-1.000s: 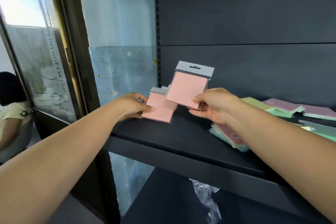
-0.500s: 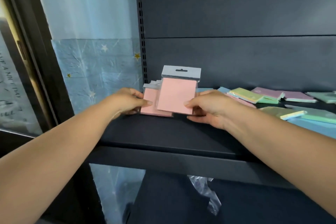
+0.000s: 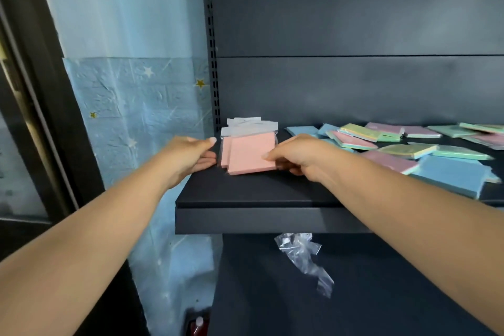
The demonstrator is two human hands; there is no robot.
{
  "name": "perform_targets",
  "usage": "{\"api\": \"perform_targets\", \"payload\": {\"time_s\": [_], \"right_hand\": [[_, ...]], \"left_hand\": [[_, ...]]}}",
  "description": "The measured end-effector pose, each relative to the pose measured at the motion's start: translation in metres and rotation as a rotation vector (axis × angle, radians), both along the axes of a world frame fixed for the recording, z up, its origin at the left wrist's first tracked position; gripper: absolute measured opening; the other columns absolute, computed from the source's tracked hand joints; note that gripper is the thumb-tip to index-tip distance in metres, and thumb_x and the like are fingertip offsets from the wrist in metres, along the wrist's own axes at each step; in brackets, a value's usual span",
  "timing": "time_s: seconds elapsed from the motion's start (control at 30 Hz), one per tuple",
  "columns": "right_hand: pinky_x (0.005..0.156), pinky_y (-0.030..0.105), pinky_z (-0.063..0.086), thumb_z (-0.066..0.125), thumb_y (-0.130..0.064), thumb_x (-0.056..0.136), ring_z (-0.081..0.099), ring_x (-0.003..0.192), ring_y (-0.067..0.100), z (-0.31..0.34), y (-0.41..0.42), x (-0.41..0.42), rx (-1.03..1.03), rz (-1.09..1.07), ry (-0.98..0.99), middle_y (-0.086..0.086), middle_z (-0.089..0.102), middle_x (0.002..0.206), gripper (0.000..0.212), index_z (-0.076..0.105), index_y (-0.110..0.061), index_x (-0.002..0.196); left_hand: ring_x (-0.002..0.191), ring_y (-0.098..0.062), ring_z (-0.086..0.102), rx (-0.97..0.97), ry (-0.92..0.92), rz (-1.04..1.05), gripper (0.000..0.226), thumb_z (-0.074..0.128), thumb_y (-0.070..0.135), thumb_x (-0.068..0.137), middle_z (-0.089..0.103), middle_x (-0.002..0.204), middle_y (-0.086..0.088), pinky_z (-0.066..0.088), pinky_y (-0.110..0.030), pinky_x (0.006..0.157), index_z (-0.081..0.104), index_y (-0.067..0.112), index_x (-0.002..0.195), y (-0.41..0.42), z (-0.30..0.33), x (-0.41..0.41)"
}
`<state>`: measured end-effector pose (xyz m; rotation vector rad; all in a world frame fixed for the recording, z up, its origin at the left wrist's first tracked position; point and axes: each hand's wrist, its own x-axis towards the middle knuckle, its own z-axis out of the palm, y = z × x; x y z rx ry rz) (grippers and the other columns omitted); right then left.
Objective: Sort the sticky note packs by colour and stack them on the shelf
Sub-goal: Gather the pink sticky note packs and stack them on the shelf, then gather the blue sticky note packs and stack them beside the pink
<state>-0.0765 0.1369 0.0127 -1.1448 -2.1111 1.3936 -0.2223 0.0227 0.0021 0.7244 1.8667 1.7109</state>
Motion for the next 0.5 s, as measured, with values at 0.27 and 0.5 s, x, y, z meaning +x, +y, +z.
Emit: {"api": "perform_targets", "payload": {"time_s": [0.27,0.5], "right_hand": [[0.056,0.023,0.036,0.07,-0.031,0.079,0.049,0.065,0.016,-0.004,-0.011,-0.006,0.246,0.051,-0.168,0.005,0.061,0.086,0.027,0.063,-0.01,0.094],[0.086,0.024,0.038,0.057,-0.03,0.09,0.053,0.112,0.021,-0.012,-0.017,0.019,0.543,-0.008,-0.139,0.006,0.058,0.121,0.038,0.055,-0.012,0.123]], "left_hand": [[0.114,-0.022,0.056,-0.239,0.585,-0.054,0.042,0.06,0.035,0.088,0.062,0.117,-0.005,0.038,-0.025,0.097,0.056,0.017,0.125,-0.011,-0.013,0.014],[0.132,-0.023,0.04,-0.398,0.947,-0.091,0.045,0.046,0.039,0.094,0.046,0.143,-0.005,0.029,-0.028,0.105,0.048,0.02,0.135,-0.011,-0.017,0.023]]}}
